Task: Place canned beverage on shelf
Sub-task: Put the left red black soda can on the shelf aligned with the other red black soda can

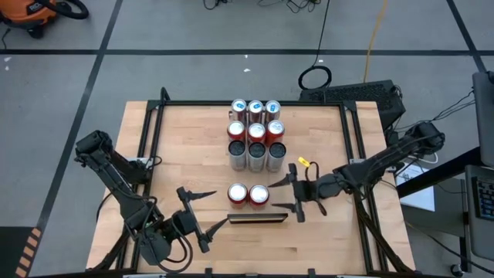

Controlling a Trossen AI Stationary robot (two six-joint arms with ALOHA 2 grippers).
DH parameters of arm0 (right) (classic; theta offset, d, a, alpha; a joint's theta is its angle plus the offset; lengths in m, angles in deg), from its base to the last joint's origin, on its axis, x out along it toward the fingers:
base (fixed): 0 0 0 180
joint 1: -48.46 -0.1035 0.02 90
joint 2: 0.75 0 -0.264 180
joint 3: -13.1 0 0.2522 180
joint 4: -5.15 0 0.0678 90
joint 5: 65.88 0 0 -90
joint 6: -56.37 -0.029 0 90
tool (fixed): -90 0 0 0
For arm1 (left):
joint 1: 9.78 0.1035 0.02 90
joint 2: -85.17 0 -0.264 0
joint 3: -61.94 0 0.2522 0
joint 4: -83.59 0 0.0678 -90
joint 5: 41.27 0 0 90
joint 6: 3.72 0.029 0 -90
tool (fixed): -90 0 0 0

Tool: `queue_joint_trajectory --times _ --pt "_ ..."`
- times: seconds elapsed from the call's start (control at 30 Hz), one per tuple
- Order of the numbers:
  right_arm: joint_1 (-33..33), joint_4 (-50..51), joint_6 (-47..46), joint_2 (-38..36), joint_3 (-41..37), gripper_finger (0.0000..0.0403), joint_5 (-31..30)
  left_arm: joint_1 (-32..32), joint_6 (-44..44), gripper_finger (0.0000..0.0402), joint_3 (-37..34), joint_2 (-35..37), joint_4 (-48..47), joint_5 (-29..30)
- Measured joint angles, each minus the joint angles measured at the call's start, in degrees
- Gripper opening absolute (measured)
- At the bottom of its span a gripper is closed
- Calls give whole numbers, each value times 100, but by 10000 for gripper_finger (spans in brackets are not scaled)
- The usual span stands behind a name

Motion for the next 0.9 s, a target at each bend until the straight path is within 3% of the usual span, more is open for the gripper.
queue_joint_trajectory --times 0.1,0.27,0.43,0.9 --pt "-204 -102 -92 -16 1 246 -37 0 0 391 0 0 -13 0" --pt "-527 -154 -165 -8 2 246 -753 0 2 391 0 0 -16 2" --pt "-722 -144 -164 97 2 236 -744 0 1 391 0 0 -16 1" --pt "-819 -799 245 629 7 141 -575 55 -9 391 0 0 8 2"
